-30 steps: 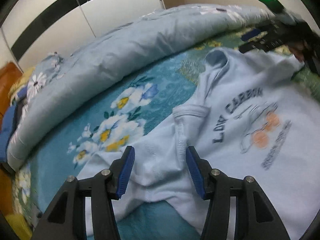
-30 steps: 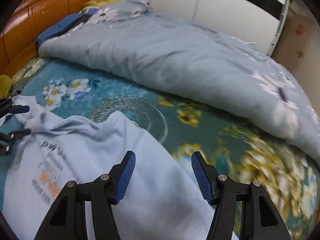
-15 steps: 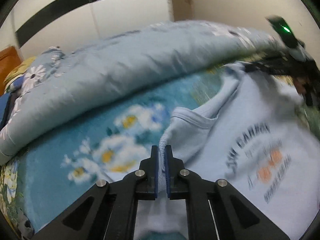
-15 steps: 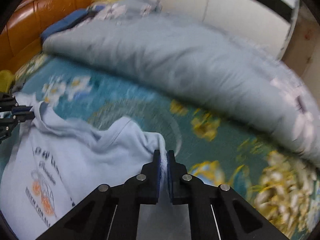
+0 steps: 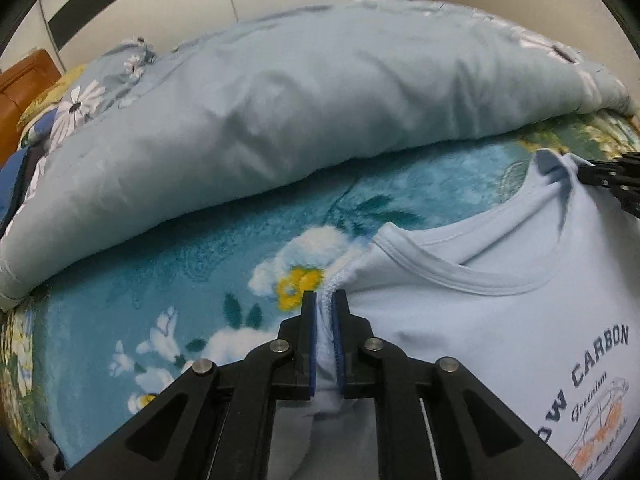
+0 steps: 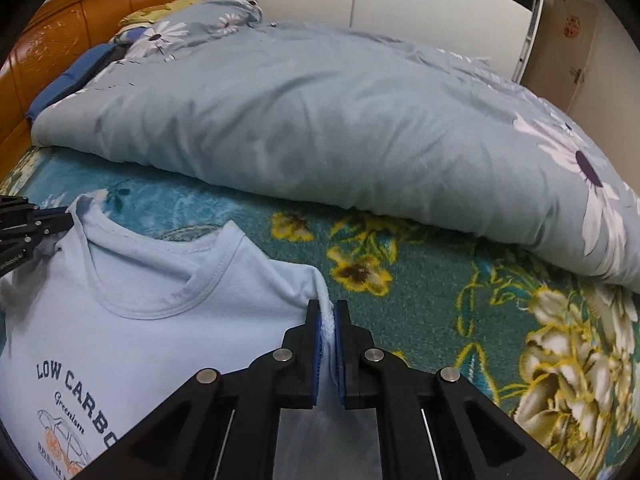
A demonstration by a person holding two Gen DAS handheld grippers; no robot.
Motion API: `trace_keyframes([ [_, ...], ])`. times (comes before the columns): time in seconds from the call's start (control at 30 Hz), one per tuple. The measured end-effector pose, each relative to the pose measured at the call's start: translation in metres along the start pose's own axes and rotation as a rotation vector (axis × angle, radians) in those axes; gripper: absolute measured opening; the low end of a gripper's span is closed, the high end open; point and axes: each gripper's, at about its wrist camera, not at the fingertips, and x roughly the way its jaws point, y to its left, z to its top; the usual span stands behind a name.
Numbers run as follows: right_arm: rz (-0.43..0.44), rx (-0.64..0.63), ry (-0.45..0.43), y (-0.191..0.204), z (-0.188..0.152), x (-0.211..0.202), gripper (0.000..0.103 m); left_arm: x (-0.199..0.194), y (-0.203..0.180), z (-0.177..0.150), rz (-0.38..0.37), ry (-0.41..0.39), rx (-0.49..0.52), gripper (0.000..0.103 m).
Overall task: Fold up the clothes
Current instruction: 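Lift the shirt by its shoulders with both tools and lay it flat, opening both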
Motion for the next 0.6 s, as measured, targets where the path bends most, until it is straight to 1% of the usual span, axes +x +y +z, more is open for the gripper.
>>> trace_keyframes([
  [0.03,-0.006,-0.001,0.003,0.001,0.000,0.000,0.008,0.001,-0.001,0.001,0.007,0.012,-0.006,0.010],
  [0.07,-0.013,-0.005,0.003,0.002,0.001,-0.002,0.012,-0.006,-0.003,0.001,-0.011,0.008,-0.006,0.010],
  [0.1,-0.022,-0.009,0.000,0.003,0.001,-0.006,0.012,-0.013,-0.005,0.000,-0.031,0.002,-0.005,0.011],
  [0.13,-0.031,-0.013,-0.004,0.003,0.002,-0.010,0.020,-0.019,-0.007,-0.001,-0.037,0.005,0.009,0.020],
  [0.17,-0.040,-0.017,-0.007,0.003,0.002,-0.014,0.031,-0.029,-0.009,-0.005,-0.027,0.005,0.023,0.031],
  [0.2,-0.045,-0.013,-0.014,0.002,0.002,-0.021,0.039,-0.039,-0.009,-0.009,-0.022,-0.001,0.027,0.036],
  [0.23,-0.049,-0.003,-0.024,0.000,0.003,-0.029,0.054,-0.053,-0.006,-0.016,-0.022,-0.015,0.005,0.041],
  [0.27,-0.049,0.009,-0.033,-0.003,0.001,-0.039,0.057,-0.067,-0.002,-0.024,-0.023,-0.031,-0.020,0.042],
  [0.33,-0.048,0.035,-0.051,-0.007,-0.002,-0.062,0.057,-0.096,0.004,-0.041,-0.024,-0.061,-0.069,0.042],
  [0.4,-0.025,0.063,-0.081,-0.007,-0.015,-0.094,0.057,-0.122,0.009,-0.063,-0.018,-0.090,-0.127,0.043],
  [0.43,-0.003,0.069,-0.092,-0.004,-0.027,-0.109,0.057,-0.138,0.007,-0.084,-0.022,-0.104,-0.155,0.044],
  [0.47,0.019,0.073,-0.098,-0.001,-0.041,-0.124,0.057,-0.155,0.005,-0.106,-0.027,-0.118,-0.183,0.044],
  [0.53,0.059,0.077,-0.105,0.006,-0.073,-0.151,0.057,-0.176,0.002,-0.146,-0.058,-0.129,-0.225,0.044],
  [0.6,0.096,0.063,-0.082,0.017,-0.117,-0.174,0.057,-0.194,-0.007,-0.190,-0.106,-0.136,-0.270,0.045],
])
